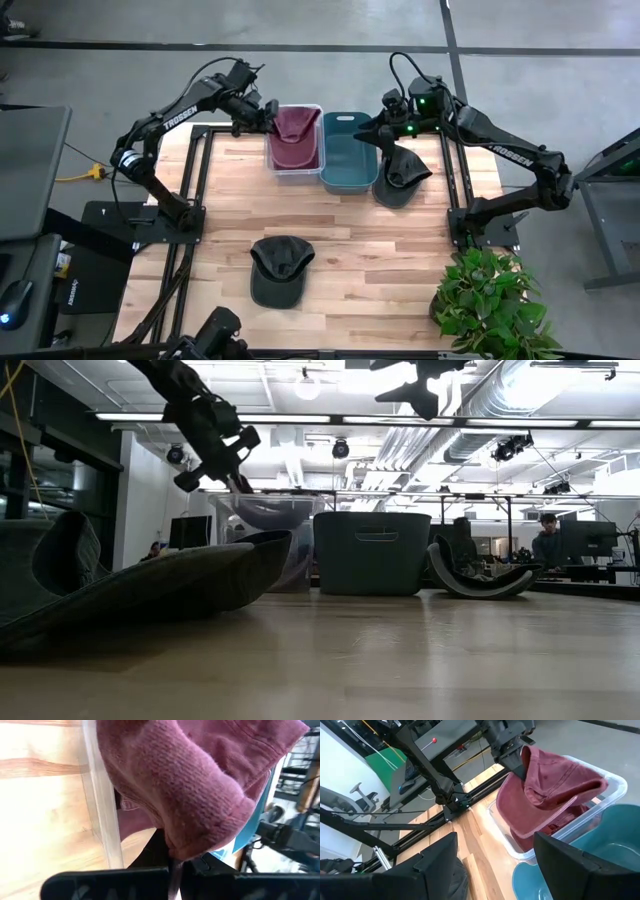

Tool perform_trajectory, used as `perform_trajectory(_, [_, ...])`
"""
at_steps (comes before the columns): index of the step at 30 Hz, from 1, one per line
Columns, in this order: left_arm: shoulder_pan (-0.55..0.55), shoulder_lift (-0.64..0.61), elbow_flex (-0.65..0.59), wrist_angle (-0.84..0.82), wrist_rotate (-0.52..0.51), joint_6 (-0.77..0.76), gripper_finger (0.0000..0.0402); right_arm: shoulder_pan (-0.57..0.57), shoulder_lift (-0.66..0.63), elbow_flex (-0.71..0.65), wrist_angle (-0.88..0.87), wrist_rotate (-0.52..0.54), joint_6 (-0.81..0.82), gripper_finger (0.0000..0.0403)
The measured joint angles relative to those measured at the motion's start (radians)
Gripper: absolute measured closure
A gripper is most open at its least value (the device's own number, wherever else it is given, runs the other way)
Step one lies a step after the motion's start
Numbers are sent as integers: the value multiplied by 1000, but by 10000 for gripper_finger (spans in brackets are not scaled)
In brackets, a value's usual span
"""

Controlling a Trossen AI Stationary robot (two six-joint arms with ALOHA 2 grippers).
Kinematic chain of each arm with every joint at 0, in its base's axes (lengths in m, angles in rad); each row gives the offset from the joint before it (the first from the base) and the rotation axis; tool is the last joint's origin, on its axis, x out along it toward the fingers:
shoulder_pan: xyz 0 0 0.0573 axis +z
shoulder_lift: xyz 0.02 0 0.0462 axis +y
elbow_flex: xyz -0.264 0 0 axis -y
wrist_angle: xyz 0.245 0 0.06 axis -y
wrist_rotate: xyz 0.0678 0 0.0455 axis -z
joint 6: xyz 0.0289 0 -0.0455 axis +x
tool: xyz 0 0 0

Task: Pick & Place hat
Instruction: Put the red cap into the transparent bin

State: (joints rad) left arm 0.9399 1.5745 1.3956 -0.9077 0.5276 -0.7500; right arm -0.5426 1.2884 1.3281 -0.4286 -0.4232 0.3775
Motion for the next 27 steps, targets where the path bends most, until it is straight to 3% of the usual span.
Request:
perform_trajectory(7, [-36,0,0,0,-63,49,391,0,0,0,0,10,-4,148])
perform_trajectory(20, [-79,0,0,58,-93,73,219,0,0,0,0,9,-4,148])
perform_trajectory(27, [-83,0,2,51,-179,56,195,17,0,0,0,13,-2,148])
